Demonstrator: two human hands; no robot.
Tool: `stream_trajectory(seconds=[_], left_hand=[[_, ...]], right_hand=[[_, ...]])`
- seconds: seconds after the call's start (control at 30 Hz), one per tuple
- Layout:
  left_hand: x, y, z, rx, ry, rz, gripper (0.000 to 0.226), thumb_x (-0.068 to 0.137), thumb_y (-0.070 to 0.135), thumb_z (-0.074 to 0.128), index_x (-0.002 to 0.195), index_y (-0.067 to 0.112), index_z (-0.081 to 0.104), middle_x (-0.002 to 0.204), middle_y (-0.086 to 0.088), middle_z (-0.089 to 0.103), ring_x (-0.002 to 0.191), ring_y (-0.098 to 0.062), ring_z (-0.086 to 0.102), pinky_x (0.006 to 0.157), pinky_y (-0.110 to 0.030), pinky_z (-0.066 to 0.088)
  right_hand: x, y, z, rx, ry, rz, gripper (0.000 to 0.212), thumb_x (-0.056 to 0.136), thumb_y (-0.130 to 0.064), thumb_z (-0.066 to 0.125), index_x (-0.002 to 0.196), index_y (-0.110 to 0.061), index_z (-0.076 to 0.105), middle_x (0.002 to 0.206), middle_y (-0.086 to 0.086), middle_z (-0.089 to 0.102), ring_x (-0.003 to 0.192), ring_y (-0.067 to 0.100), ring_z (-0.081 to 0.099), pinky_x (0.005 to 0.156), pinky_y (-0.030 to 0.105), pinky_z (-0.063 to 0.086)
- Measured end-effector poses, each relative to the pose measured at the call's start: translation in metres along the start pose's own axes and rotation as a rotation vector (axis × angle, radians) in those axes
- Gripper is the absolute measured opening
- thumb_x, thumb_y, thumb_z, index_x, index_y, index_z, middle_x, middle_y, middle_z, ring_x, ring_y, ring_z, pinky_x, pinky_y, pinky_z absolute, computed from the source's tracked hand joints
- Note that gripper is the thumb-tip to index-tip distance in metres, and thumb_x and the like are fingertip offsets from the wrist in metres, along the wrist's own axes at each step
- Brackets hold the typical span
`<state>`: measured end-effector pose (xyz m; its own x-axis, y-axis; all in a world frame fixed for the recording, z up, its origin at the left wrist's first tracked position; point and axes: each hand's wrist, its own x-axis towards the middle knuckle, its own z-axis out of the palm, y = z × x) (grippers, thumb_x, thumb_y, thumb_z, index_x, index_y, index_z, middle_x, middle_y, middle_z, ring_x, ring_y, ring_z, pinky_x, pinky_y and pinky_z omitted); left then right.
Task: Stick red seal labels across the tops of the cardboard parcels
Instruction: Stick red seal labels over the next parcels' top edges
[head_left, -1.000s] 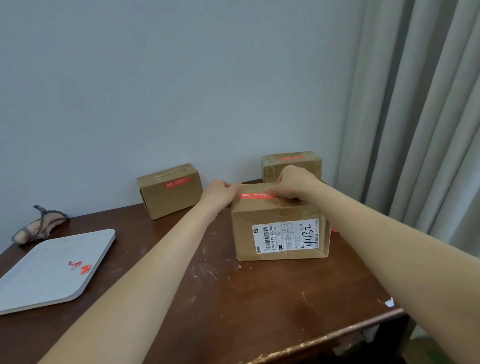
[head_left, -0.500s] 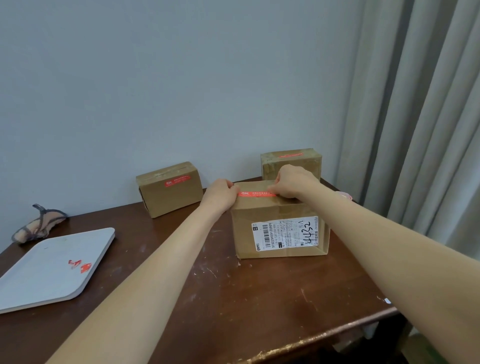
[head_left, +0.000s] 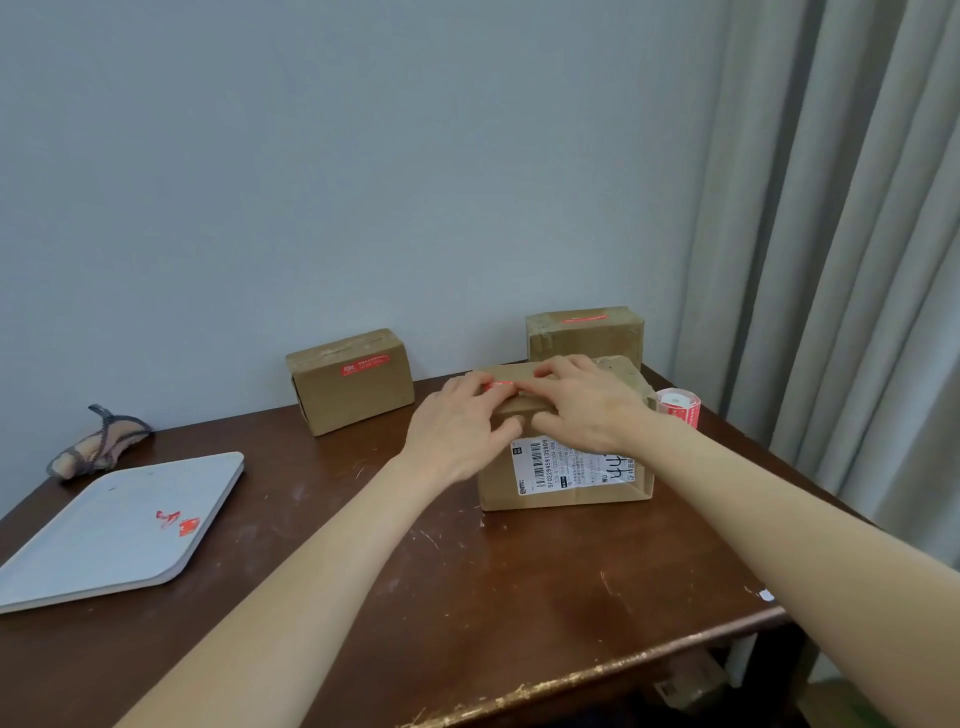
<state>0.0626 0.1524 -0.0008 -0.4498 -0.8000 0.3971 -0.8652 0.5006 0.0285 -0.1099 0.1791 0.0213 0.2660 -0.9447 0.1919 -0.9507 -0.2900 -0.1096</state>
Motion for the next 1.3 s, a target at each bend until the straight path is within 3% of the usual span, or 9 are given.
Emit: stream_trajectory(seconds=[0.17,0.33,0.5,0.7,0.83,0.93,1.17,1.3], left_hand=[[-0.004,-0.004,-0.001,-0.014,0.025,0.012,0.049,0.09,0.048,0.047,0.137,0.035,0.043,0.14,0.007,0.04,0.123,-0.013,0.045,0.088,-0.03,0.044],[-0.004,-0.005,-0.008,-0.11,0.047,-0.073,0.055,0.085,0.048,0.059,0.131,0.021,0.05,0.132,0.007,0.051,0.116,-0.013,0.051,0.091,-0.027,0.042],[0.0,-0.003,-0.008,-0.077,0.003,-0.048,0.067,0.081,0.054,0.061,0.138,0.025,0.04,0.13,0.001,0.046,0.117,-0.016,0.047,0.086,-0.028,0.043],[0.007,-0.006,-0.009,-0.047,-0.03,-0.101,0.074,0.073,0.061,0.065,0.131,0.018,0.049,0.122,0.002,0.048,0.111,-0.015,0.047,0.085,-0.029,0.044],[0.012,0.002,-0.01,0.068,-0.031,-0.04,0.08,0.073,0.067,0.06,0.139,0.03,0.037,0.132,-0.001,0.041,0.122,-0.019,0.039,0.088,-0.033,0.044],[0.015,0.007,-0.008,0.084,-0.059,-0.034,0.074,0.072,0.067,0.06,0.137,0.039,0.037,0.13,-0.001,0.04,0.122,-0.019,0.037,0.082,-0.031,0.043],[0.011,-0.001,-0.01,-0.042,-0.033,-0.112,0.074,0.072,0.061,0.067,0.13,0.018,0.051,0.123,0.003,0.046,0.11,-0.015,0.048,0.084,-0.03,0.046],[0.002,-0.002,-0.01,-0.049,0.025,-0.029,0.064,0.078,0.054,0.065,0.133,0.028,0.048,0.124,0.005,0.047,0.113,-0.014,0.046,0.083,-0.029,0.046]], right_hand=[[-0.004,0.007,0.004,-0.17,0.051,0.017,0.057,0.089,-0.056,0.049,0.142,-0.038,0.04,0.14,-0.002,0.043,0.13,0.024,0.034,0.103,0.039,0.034],[-0.003,0.016,-0.006,-0.164,0.046,0.1,0.059,0.08,-0.067,0.056,0.125,-0.028,0.057,0.127,-0.002,0.052,0.117,0.023,0.043,0.097,0.039,0.041],[0.004,0.011,-0.005,-0.178,0.005,0.099,0.082,0.071,-0.074,0.059,0.141,-0.039,0.037,0.127,0.004,0.046,0.119,0.025,0.042,0.098,0.041,0.039],[0.01,0.017,-0.005,-0.122,-0.007,0.162,0.086,0.063,-0.076,0.065,0.131,-0.027,0.052,0.122,0.004,0.047,0.113,0.023,0.045,0.094,0.037,0.041],[0.012,0.013,-0.007,-0.122,-0.038,0.135,0.094,0.062,-0.076,0.065,0.143,-0.039,0.036,0.129,0.005,0.042,0.12,0.025,0.042,0.096,0.04,0.041],[0.011,0.01,-0.004,-0.164,-0.04,0.117,0.087,0.064,-0.076,0.065,0.14,-0.046,0.037,0.124,0.005,0.043,0.117,0.025,0.041,0.098,0.039,0.035],[0.008,0.015,-0.006,-0.143,-0.003,0.153,0.08,0.064,-0.072,0.068,0.127,-0.025,0.056,0.119,0.002,0.051,0.11,0.022,0.049,0.093,0.04,0.044],[0.001,0.013,-0.008,-0.139,0.009,0.107,0.075,0.072,-0.068,0.065,0.139,-0.043,0.042,0.123,-0.001,0.049,0.113,0.021,0.047,0.089,0.036,0.042]])
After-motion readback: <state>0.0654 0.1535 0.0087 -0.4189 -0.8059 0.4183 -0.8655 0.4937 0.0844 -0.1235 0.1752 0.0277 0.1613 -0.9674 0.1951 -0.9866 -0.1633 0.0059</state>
